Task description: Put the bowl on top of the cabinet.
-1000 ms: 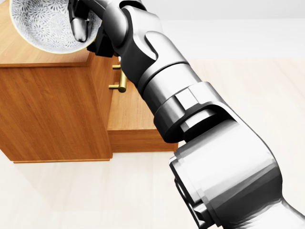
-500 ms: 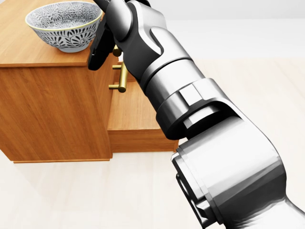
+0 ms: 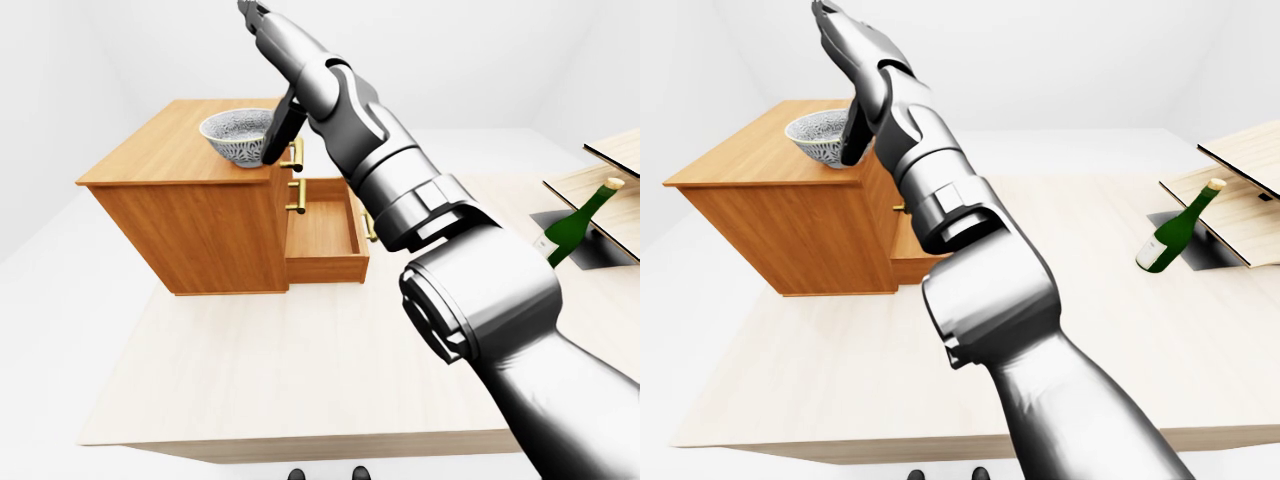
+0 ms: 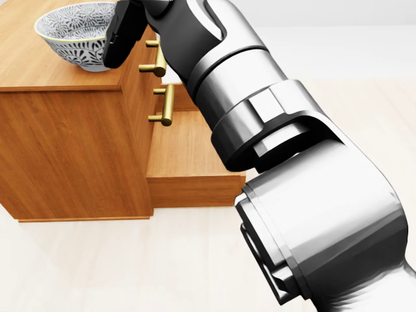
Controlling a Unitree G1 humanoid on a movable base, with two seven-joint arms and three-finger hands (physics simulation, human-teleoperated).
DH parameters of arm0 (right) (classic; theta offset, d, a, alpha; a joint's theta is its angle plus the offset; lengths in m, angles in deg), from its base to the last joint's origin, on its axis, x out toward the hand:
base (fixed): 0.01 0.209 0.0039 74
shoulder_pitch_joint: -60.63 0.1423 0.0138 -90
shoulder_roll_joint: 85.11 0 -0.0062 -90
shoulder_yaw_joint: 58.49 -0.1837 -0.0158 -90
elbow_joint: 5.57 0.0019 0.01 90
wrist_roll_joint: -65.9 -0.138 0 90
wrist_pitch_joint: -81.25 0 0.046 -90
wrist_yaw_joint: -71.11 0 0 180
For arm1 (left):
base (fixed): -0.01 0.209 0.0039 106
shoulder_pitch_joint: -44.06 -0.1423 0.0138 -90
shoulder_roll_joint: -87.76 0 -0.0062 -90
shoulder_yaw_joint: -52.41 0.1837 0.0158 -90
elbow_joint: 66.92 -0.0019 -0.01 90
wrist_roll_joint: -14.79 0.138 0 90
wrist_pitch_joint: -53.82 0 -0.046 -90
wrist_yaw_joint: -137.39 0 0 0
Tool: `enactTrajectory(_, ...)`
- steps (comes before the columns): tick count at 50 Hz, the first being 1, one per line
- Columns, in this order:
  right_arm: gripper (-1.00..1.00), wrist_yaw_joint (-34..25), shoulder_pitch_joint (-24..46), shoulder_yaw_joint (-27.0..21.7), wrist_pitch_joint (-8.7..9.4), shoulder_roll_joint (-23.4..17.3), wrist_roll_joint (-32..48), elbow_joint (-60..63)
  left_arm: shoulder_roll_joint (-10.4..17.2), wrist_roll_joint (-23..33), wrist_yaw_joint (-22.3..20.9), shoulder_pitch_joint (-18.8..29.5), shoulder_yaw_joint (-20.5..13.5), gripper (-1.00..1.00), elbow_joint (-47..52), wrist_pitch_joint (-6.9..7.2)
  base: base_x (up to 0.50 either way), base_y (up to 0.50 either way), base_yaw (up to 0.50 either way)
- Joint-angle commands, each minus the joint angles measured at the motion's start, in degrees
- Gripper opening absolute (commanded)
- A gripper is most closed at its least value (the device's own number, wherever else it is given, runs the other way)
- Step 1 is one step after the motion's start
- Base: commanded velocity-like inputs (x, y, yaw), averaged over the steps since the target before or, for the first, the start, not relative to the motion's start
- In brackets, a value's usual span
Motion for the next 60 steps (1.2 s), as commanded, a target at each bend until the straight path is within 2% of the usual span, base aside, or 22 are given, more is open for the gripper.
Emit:
enactTrajectory(1,1.0,-1.3,3.0,-0.7,0.0,-1.1,-2.3,0.6,-0.1,0.1,-0.1,0.0,0.0,1.0,0.0,0.0,0.0,0.0,0.0)
enactTrajectory(22,1.0,-3.8,7.6,-2.0,0.0,-3.3,-8.8,4.0,-0.6,1.2,-0.6,0.1,0.5,1.0,0.2,0.0,0.0,0.0,0.0)
enactTrajectory(37,1.0,-5.2,7.8,-2.3,0.0,-7.2,-15.7,11.1,-1.0,1.9,-1.1,0.0,0.7,1.0,0.4,0.0,0.0,0.0,0.0)
enactTrajectory(48,1.0,-7.8,3.7,-2.1,0.0,-9.1,-19.0,26.8,-1.0,2.0,-0.9,0.2,0.7,1.0,0.6,0.0,0.0,0.0,0.0)
enactTrajectory(60,1.0,-11.4,-3.0,-3.3,0.0,-14.6,-22.3,51.0,-0.8,1.7,-0.8,0.1,0.4,1.0,0.5,0.0,0.0,0.0,0.0)
